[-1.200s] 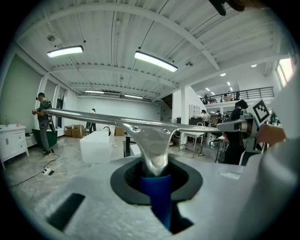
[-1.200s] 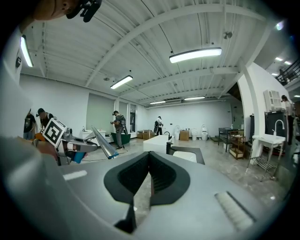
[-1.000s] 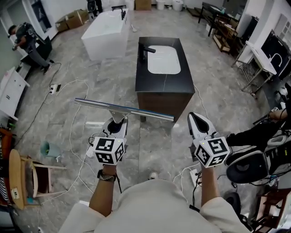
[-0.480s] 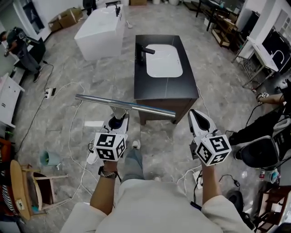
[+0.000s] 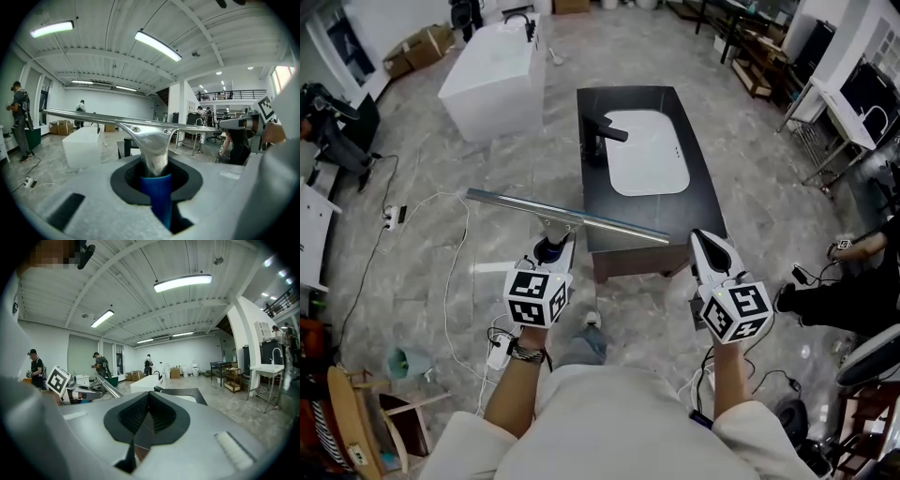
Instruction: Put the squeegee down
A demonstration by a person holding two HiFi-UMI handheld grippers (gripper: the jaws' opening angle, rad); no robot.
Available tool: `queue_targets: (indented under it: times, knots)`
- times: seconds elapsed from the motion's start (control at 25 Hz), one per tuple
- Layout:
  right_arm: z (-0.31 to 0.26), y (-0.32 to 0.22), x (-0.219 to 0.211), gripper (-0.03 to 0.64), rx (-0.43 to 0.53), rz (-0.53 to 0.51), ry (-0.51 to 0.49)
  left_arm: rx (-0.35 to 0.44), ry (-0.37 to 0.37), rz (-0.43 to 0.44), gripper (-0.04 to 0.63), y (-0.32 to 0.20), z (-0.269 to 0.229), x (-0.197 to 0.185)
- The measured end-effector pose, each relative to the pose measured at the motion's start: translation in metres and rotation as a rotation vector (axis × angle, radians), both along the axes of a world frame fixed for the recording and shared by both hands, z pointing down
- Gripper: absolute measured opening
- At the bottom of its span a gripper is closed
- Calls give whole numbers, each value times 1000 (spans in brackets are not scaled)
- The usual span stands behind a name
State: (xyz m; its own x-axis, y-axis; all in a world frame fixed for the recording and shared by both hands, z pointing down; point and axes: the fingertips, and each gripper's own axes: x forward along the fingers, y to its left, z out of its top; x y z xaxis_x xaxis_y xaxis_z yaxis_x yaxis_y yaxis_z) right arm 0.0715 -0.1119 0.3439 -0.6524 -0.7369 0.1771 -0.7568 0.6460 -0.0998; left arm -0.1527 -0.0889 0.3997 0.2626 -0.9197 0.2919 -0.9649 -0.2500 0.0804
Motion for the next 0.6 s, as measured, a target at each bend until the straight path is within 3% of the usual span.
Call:
queue_targets:
  times: [0.6]
  knots:
    - [25, -101, -36, 8, -79, 69, 39, -114, -5, 146, 51, -143, 42, -12]
